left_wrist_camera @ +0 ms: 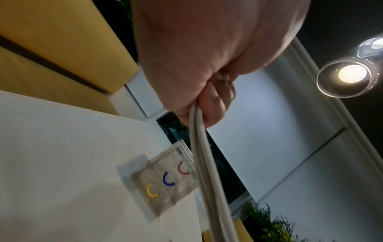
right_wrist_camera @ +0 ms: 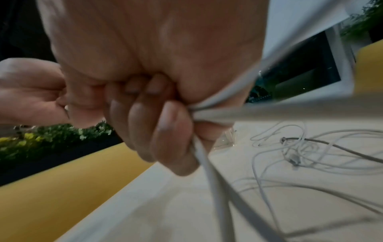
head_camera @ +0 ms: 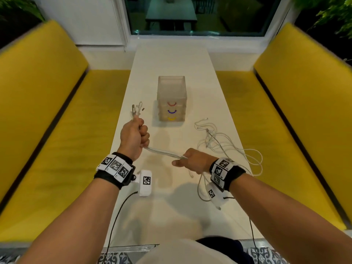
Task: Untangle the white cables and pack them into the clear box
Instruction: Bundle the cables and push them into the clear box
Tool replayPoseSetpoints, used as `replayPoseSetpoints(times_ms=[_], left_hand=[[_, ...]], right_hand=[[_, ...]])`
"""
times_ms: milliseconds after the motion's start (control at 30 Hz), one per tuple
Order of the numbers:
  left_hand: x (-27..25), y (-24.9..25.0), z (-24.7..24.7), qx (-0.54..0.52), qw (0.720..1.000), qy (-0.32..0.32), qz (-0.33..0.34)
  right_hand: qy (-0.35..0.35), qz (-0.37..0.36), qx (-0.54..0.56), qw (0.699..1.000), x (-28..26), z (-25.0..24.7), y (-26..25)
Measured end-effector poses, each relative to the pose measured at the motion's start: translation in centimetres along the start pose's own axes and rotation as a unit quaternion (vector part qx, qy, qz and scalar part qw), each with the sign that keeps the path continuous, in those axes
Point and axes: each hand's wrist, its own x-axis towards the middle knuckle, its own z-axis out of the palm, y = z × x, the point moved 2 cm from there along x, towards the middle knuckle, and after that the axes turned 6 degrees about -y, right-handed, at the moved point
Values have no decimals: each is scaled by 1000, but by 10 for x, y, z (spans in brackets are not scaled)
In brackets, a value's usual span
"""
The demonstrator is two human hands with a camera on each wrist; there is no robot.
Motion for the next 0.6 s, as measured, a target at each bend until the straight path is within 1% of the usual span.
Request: replayPoseSetpoints(times_ms=[67, 133, 200, 233, 300, 333, 367, 400, 433, 467, 500, 533, 567, 600], left_hand=[[4, 6, -2, 7, 1000, 23, 11], [7, 13, -10, -9, 998, 58, 11], [7, 17, -19, -23, 996, 88, 18], [7, 18, -20, -8, 995, 97, 25], [6, 15, -16, 74, 991, 105, 37], [6, 14, -11, 137, 985, 97, 48], [5, 12, -3, 213, 972, 80, 62], [2, 11, 4, 299, 950, 56, 73], [-1, 8, 11, 386, 919, 25, 77], [-6, 4, 18, 457, 886, -9, 74], [-10, 0, 24, 501, 862, -44, 66], [-12, -8, 28, 509, 856, -72, 56], [-15, -15, 31, 494, 862, -102, 45], [-17, -22, 33, 465, 875, -132, 32]], right_hand=[[-8, -28, 74, 997, 0, -3, -3], [-5, -32, 135, 990, -2, -7, -4], [1, -29, 123, 992, -3, -9, -1], [5, -33, 97, 995, -3, -7, 0], [15, -41, 14, 999, -2, -1, -3], [18, -44, -39, 998, -2, 3, -7], [14, -45, -92, 995, -2, 7, -11], [0, -42, -141, 989, -3, 10, -17], [-16, -35, -179, 983, -4, 12, -24], [-32, -30, -208, 977, -7, 12, -33], [-48, -30, -225, 973, -10, 11, -43], [-62, -38, -231, 970, -13, 8, -54], [-72, -49, -228, 970, -17, 3, -64], [-77, -56, -217, 972, -21, -4, -74]])
